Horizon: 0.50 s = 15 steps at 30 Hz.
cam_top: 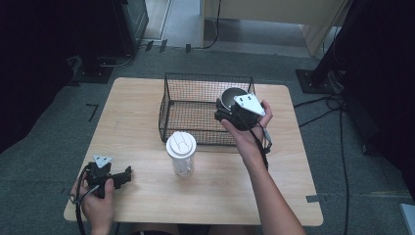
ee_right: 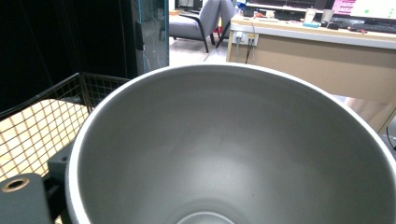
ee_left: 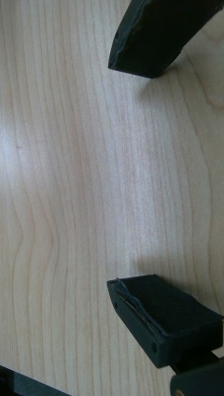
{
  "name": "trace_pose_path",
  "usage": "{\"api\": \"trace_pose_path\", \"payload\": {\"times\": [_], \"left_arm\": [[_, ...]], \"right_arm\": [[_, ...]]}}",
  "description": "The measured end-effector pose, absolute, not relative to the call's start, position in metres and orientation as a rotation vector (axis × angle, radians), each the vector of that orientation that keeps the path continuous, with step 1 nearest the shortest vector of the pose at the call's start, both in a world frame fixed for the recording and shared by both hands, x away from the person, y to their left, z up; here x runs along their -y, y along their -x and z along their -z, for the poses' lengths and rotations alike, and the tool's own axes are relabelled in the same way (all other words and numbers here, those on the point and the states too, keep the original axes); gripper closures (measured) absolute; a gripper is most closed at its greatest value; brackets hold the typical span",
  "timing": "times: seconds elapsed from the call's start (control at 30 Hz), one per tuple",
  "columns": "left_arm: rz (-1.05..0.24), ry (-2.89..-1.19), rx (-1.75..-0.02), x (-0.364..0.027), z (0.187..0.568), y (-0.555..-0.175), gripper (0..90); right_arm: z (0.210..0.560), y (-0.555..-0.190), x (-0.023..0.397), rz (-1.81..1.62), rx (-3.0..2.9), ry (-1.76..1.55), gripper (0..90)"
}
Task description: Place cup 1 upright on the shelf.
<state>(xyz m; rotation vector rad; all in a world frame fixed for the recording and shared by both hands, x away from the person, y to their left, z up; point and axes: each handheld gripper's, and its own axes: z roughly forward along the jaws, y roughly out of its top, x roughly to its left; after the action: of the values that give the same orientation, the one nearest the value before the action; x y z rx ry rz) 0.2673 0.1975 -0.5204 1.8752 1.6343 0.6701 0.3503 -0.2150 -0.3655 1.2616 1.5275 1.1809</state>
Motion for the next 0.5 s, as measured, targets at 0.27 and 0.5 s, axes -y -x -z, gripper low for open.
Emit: {"api": "trace_pose_path", "payload": {"times": [0.27, 0.5], "left_arm": [[-0.67, -1.878, -1.634, -0.198, 0.52, -0.267, 0.0], [-0.67, -1.878, -1.634, -0.198, 0.52, -0.267, 0.0]], "right_arm": [[0.378, -0.375, 0.214, -1.203, -1.502, -1.258, 6.7], [0.39, -0.397, 0.216, -1.23, -1.471, -1.242, 6.6]]}}
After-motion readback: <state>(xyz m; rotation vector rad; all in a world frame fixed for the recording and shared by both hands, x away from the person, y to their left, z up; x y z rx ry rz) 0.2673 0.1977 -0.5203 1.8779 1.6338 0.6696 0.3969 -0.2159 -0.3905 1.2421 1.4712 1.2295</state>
